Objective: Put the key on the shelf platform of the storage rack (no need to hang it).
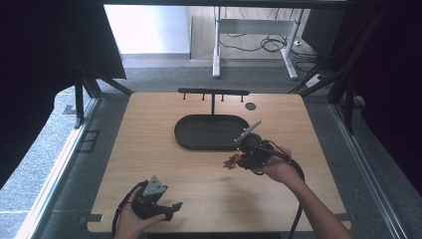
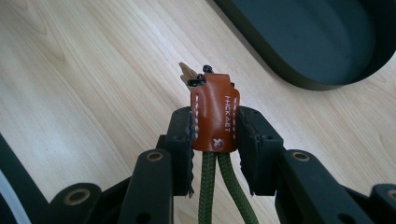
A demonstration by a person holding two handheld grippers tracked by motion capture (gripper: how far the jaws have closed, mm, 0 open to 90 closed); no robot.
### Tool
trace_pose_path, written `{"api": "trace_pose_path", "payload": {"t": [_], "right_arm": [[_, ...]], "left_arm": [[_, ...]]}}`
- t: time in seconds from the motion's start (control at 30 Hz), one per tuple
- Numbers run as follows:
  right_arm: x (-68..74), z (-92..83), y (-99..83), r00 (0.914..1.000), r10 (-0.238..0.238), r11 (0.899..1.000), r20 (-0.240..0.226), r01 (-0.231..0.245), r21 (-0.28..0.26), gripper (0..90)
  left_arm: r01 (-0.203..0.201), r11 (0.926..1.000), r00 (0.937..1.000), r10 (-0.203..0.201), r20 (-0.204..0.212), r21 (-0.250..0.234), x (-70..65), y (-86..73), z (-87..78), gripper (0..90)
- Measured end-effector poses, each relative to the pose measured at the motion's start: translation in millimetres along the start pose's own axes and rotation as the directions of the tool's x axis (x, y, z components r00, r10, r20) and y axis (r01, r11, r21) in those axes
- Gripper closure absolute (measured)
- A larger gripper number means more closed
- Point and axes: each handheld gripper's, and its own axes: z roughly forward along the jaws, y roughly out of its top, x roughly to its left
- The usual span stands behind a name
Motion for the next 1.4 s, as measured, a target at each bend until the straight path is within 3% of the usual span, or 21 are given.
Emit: {"api": "trace_pose_path", "payload": {"t": [1.4], "right_arm": [[-28.5, 2.6, 24.1, 0.9988, 0.046, 0.999, 0.016, -0.046, -0.021, 67.2]], "left_arm": [[0.003, 1.0000, 1.0000, -0.003, 0.002, -0.001, 0.5, -0.4, 0.7, 23.4]]}}
